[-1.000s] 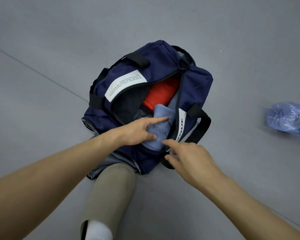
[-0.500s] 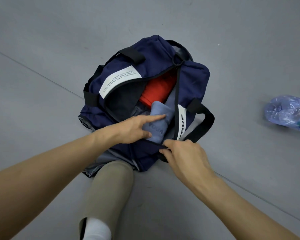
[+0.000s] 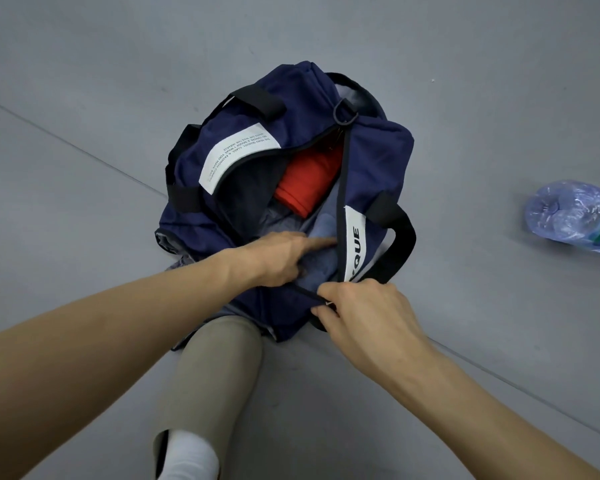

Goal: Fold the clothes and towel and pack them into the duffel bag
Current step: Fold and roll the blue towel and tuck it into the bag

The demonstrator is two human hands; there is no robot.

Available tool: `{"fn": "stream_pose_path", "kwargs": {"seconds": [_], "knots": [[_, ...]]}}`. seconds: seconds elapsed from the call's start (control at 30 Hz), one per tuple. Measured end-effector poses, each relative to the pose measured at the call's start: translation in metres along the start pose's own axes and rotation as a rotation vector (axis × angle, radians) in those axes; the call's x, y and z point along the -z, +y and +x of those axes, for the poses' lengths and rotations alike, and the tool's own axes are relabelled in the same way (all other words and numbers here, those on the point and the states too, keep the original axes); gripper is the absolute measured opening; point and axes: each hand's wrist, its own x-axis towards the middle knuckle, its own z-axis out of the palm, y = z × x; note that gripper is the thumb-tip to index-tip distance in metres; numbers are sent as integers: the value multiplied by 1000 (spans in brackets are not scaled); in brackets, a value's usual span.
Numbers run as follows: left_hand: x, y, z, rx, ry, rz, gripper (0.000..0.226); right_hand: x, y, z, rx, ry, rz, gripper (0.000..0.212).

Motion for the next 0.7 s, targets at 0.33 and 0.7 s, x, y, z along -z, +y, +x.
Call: {"fn": "stream_pose_path", "kwargs": {"seconds": [0.33,0.7], "knots": [[3,-11,-10,-77,21,159,75,-3,25,-2,-103,-38,564,58],[-14,6,3,-2,-39,4,81,-16,29,-3,-26,50,419,15]]}}
